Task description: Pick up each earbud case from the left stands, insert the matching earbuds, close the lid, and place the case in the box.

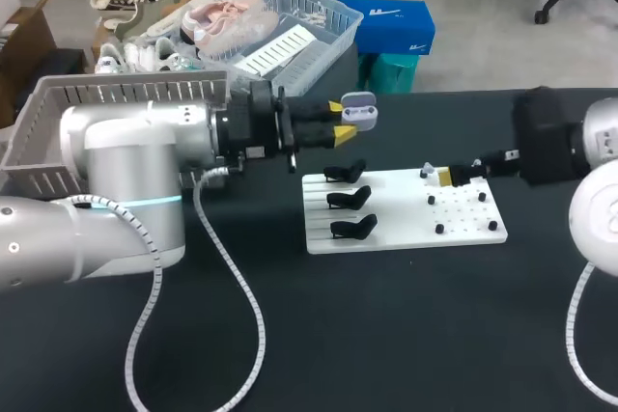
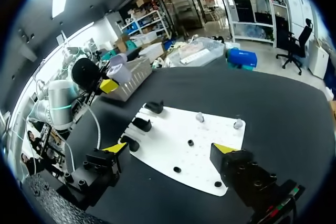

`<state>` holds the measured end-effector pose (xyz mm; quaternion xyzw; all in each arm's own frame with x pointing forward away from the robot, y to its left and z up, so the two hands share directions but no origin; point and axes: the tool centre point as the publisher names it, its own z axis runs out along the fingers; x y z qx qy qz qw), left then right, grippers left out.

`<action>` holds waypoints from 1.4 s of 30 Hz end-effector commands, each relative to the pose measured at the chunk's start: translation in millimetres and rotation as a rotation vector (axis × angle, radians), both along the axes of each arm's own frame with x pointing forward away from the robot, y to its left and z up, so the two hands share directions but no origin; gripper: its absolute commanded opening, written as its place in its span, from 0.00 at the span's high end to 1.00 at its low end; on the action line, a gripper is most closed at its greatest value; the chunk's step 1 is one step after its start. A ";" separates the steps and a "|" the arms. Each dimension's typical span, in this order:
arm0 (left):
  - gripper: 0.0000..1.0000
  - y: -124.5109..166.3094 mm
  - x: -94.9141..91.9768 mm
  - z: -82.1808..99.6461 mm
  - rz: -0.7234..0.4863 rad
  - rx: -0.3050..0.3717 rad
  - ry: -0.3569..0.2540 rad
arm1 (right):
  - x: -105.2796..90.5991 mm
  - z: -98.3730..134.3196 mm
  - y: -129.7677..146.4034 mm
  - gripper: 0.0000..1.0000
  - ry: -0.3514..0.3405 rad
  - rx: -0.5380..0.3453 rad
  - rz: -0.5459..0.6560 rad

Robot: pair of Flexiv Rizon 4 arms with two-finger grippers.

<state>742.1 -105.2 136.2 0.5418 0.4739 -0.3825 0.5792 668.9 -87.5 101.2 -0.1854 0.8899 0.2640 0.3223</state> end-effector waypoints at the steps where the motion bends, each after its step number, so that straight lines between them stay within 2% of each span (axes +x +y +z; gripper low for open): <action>1: 1.00 -19.0 -1.8 -7.5 0.010 -0.013 -0.012 | -10.9 -1.3 -7.6 0.00 -0.005 -0.006 -0.021; 8: 1.00 -28.9 -10.1 -20.5 -0.020 -0.007 -0.002 | -18.8 -3.4 -16.3 0.00 0.004 -0.006 -0.042; 15: 1.00 -29.5 -8.4 -32.1 -0.038 0.014 0.014 | -21.0 -4.0 -20.1 0.00 0.004 -0.011 -0.053; 22: 1.00 -28.6 -8.1 -33.7 -0.040 0.025 0.018 | -18.7 -4.0 -27.1 0.00 0.007 -0.075 -0.080; 28: 1.00 -28.6 -8.1 -33.7 -0.040 0.025 0.018 | -7.4 -4.2 -42.6 0.00 0.036 -0.254 -0.119; 31: 1.00 -28.6 -8.1 -33.7 -0.040 0.025 0.018 | 0.7 -4.4 -46.4 0.00 0.031 -0.340 -0.101; 42: 1.00 -28.6 -8.1 -33.7 -0.040 0.025 0.018 | 45.3 -10.2 -56.0 0.00 0.086 -0.677 -0.108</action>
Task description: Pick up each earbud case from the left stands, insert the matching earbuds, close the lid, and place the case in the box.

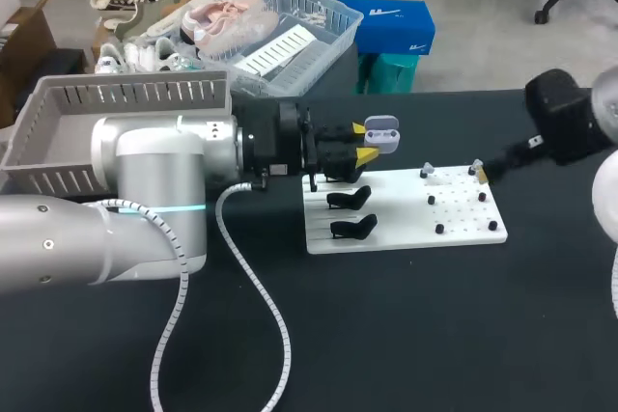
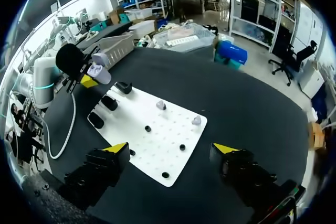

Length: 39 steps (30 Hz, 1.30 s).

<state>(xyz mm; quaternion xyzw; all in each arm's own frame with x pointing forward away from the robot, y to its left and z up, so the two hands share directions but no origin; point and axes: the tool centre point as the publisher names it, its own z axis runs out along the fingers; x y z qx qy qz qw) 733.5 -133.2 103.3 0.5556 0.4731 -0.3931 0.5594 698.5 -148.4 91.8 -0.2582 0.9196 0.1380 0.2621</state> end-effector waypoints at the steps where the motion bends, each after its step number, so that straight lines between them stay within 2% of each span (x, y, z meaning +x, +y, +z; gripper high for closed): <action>1: 1.00 -0.7 0.5 -0.8 0.002 -0.001 -0.001 | 19.9 -2.7 4.1 0.00 0.016 -0.386 -0.169; 4: 1.00 -0.7 0.5 -0.8 0.002 -0.001 -0.001 | 31.3 -10.6 2.6 0.00 0.047 -0.456 -0.146; 6: 1.00 -0.7 0.5 -0.8 0.002 -0.001 -0.001 | 36.8 -15.3 4.0 0.00 0.070 -0.472 -0.086; 9: 1.00 -0.7 0.5 -0.8 0.002 -0.001 -0.001 | 45.4 -24.9 6.7 0.00 0.152 -0.554 -0.003; 13: 1.00 -0.7 0.5 -0.8 0.002 -0.001 -0.001 | 51.3 -30.7 6.5 0.00 0.180 -0.559 0.027; 21: 1.00 -0.7 0.5 -0.8 0.002 -0.001 -0.001 | 49.6 -36.7 3.2 0.00 0.174 -0.527 0.021; 29: 1.00 -0.7 0.5 -0.8 0.002 -0.001 -0.001 | 39.6 -44.0 -3.4 0.00 0.161 -0.440 0.008; 39: 1.00 -0.7 0.5 -0.8 0.002 -0.001 -0.001 | 44.0 -48.8 -11.2 0.00 0.174 -0.406 0.020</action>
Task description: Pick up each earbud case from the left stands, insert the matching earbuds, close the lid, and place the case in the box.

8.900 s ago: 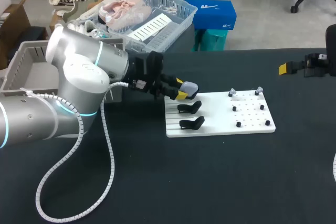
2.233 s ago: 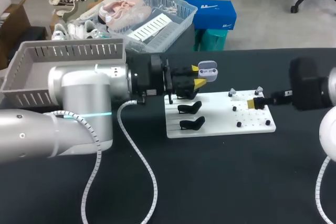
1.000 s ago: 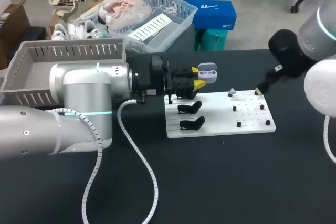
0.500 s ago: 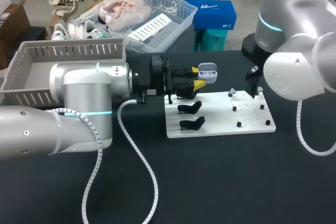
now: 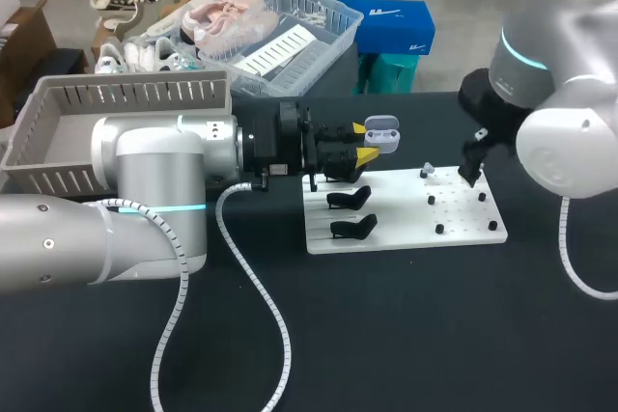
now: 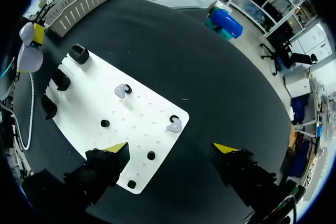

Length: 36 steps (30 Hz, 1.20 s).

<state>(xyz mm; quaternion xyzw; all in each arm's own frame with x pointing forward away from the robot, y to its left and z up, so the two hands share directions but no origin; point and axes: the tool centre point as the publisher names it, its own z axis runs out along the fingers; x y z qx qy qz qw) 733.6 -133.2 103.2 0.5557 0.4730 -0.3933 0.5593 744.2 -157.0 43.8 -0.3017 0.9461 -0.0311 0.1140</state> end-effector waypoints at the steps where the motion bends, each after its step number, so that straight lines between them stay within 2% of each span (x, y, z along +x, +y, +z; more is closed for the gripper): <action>1: 1.00 -0.7 0.5 -0.7 0.002 -0.001 -0.001 | -0.4 -1.5 -3.0 0.00 -0.013 0.016 0.003; 2: 1.00 -0.7 0.5 -0.7 0.002 -0.001 -0.001 | 0.7 -2.1 -3.3 0.00 -0.011 0.018 0.003; 5: 1.00 -0.7 0.5 -0.7 0.002 -0.001 -0.001 | 3.1 -3.6 -3.3 0.09 -0.004 0.026 0.007; 7: 1.00 -0.7 0.5 -0.7 0.002 -0.001 -0.001 | 3.8 -4.4 -2.8 0.30 0.001 0.028 0.010; 9: 1.00 -0.7 0.5 -0.7 0.002 -0.001 -0.001 | 4.4 -4.9 -2.3 0.42 0.007 0.026 0.013; 11: 1.00 -0.7 0.5 -0.7 0.002 -0.001 -0.001 | 5.0 -5.5 -2.3 0.51 0.010 0.023 0.016; 14: 1.00 -0.7 0.5 -0.7 0.002 -0.001 -0.001 | 6.9 -6.0 -2.7 0.52 0.037 0.011 0.038; 24: 1.00 -0.7 0.5 -0.7 0.002 -0.001 -0.001 | 12.8 -8.4 3.0 0.48 0.052 -0.008 0.049; 36: 1.00 -0.7 0.5 -0.7 0.002 -0.001 -0.001 | 21.4 -13.9 6.2 0.55 0.065 0.009 0.057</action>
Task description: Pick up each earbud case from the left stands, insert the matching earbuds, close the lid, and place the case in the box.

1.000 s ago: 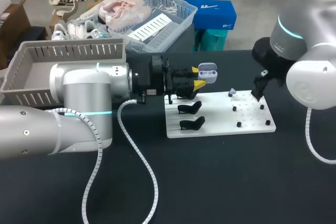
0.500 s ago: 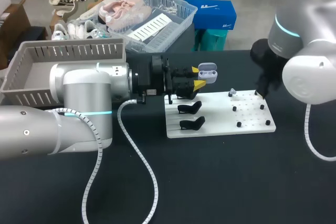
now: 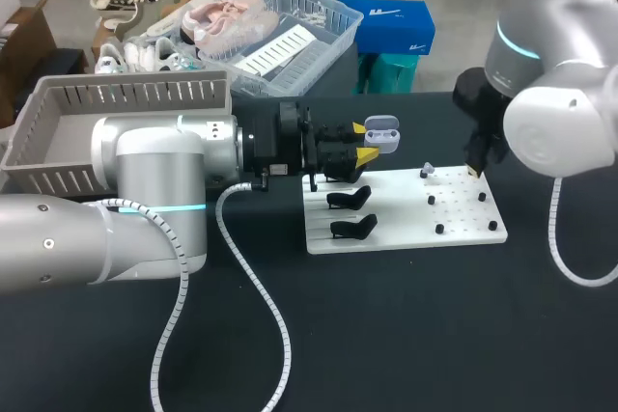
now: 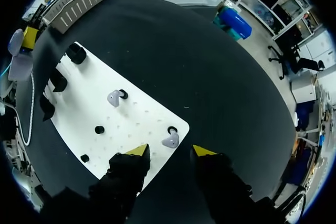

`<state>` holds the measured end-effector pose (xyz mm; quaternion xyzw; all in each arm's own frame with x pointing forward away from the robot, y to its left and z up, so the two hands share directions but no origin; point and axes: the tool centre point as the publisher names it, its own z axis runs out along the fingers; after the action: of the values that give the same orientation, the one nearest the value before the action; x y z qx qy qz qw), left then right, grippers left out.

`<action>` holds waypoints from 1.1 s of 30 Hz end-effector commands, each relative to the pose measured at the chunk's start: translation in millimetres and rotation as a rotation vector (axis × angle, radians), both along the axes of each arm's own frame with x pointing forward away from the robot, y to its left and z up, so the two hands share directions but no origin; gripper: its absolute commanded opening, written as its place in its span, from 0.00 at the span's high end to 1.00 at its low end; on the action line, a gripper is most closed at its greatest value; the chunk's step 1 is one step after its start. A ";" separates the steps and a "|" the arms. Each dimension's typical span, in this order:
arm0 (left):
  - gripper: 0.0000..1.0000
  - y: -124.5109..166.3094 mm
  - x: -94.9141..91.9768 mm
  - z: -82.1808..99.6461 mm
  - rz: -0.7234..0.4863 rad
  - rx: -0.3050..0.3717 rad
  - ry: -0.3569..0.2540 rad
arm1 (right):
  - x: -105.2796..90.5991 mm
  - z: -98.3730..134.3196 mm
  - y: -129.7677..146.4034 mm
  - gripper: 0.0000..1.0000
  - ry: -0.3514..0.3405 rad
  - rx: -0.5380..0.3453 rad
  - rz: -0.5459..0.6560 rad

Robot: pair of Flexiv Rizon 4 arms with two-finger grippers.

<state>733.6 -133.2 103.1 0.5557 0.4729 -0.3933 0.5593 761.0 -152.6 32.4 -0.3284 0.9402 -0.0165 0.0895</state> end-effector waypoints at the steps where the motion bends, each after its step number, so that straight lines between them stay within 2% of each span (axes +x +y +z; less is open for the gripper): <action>1: 1.00 -0.7 0.4 -0.6 0.002 -0.001 -0.001 | 4.8 -3.3 2.4 0.56 0.011 0.001 0.002; 4: 1.00 -0.7 0.4 -0.6 0.002 -0.001 -0.001 | 4.5 -4.5 3.2 0.61 0.014 0.004 0.000; 10: 1.00 -0.7 0.4 -0.6 0.002 -0.001 -0.001 | 2.8 -7.2 4.0 0.62 0.015 0.011 -0.006; 12: 1.00 -0.7 0.4 -0.6 0.002 -0.001 -0.001 | 2.3 -8.5 4.3 0.71 0.018 0.011 -0.007; 13: 1.00 -0.7 0.4 -0.6 0.002 -0.001 -0.001 | 2.2 -8.9 4.4 0.73 0.019 0.010 -0.007; 17: 1.00 -0.7 0.4 -0.6 0.002 -0.001 -0.001 | 0.7 -9.4 3.3 0.67 0.020 0.010 -0.013; 30: 1.00 -0.7 0.4 -0.6 0.002 -0.001 -0.001 | 1.0 -13.9 0.3 0.72 0.029 0.012 -0.023; 33: 1.00 -0.7 0.4 -0.6 0.002 -0.001 -0.001 | 2.7 -14.6 -0.1 0.69 0.030 0.014 -0.026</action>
<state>733.6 -133.2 103.1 0.5556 0.4729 -0.3934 0.5593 761.5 -152.8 19.4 -0.3165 0.9454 -0.0064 0.0773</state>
